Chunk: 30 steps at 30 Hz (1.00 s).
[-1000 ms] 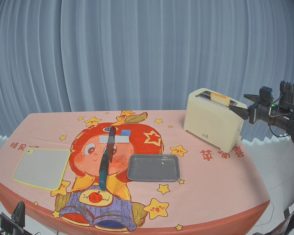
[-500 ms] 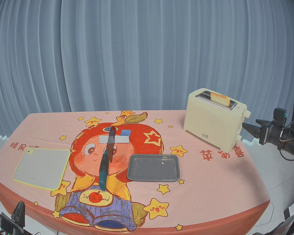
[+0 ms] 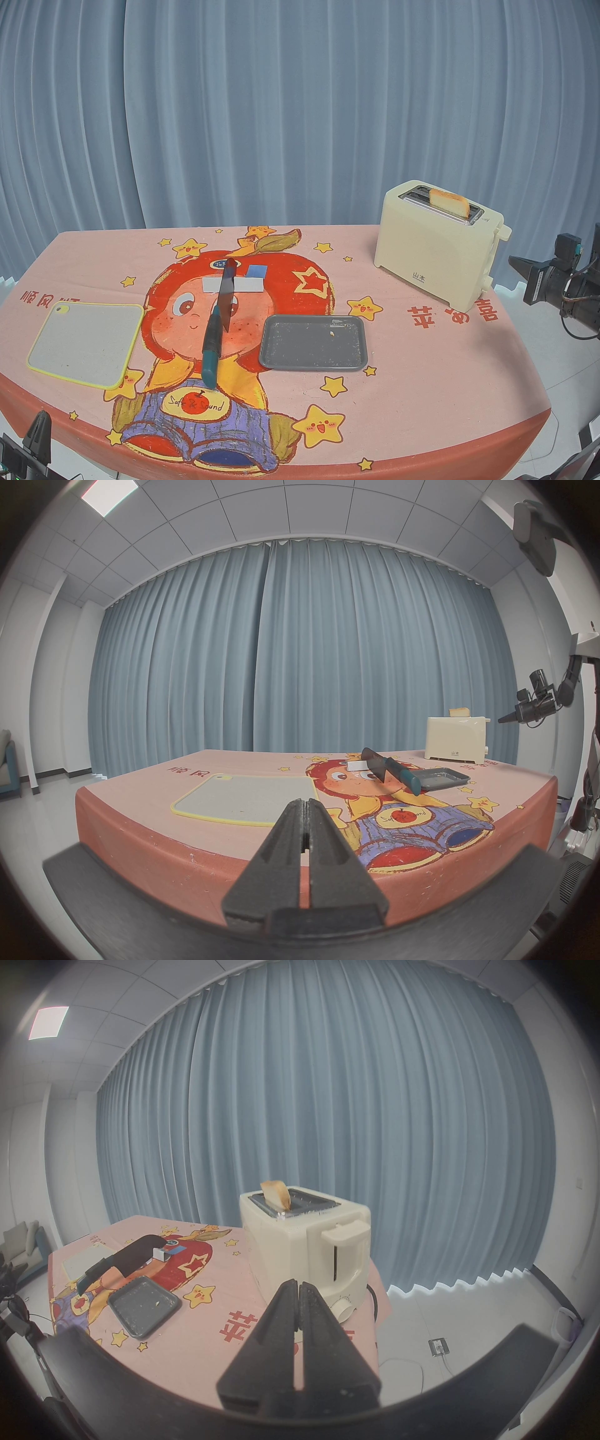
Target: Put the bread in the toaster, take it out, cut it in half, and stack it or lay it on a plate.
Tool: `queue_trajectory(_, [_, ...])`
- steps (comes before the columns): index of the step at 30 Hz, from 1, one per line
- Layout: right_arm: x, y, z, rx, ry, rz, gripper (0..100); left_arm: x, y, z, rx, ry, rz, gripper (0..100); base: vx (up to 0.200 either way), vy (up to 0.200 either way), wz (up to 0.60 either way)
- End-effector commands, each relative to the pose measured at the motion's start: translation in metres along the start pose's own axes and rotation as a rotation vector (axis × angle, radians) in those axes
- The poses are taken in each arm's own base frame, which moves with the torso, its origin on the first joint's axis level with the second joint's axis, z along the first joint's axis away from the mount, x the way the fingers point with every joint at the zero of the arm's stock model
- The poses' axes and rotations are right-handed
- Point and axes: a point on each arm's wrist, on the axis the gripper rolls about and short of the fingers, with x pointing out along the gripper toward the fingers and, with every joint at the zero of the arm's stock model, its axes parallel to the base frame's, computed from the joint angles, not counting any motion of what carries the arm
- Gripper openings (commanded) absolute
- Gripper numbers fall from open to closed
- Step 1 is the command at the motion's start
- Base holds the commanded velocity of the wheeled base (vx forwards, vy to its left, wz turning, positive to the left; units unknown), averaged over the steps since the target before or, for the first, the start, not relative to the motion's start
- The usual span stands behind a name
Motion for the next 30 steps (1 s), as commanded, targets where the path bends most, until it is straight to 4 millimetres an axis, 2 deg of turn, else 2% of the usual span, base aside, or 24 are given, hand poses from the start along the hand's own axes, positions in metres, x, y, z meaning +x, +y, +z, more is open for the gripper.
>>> queue_trajectory(1, [0.027,-0.005,-0.029,0.015,0.108,-0.002,0,0.0,0.0,-0.005,0.0,0.001,0.001,0,0.0,0.0,0.0])
queue_trajectory(6, [0.039,-0.011,-0.046,0.022,0.128,-0.016,0,0.0,0.0,-0.005,0.0,0.001,0.001,0,0.0,0.0,0.0])
queue_trajectory(13, [0.054,-0.034,-0.078,0.048,0.254,-0.081,0,0.0,0.0,-0.005,0.0,0.001,0.001,0,0.0,0.0,0.0])
queue_trajectory(17, [0.058,-0.037,-0.083,0.052,0.273,-0.087,0,0.0,0.0,-0.005,0.0,0.001,0.001,0,0.0,0.0,0.0])
queue_trajectory(30, [0.071,-0.039,-0.085,0.042,0.238,-0.084,0,0.0,0.0,-0.005,0.0,0.001,0.001,0,0.0,0.0,0.0])
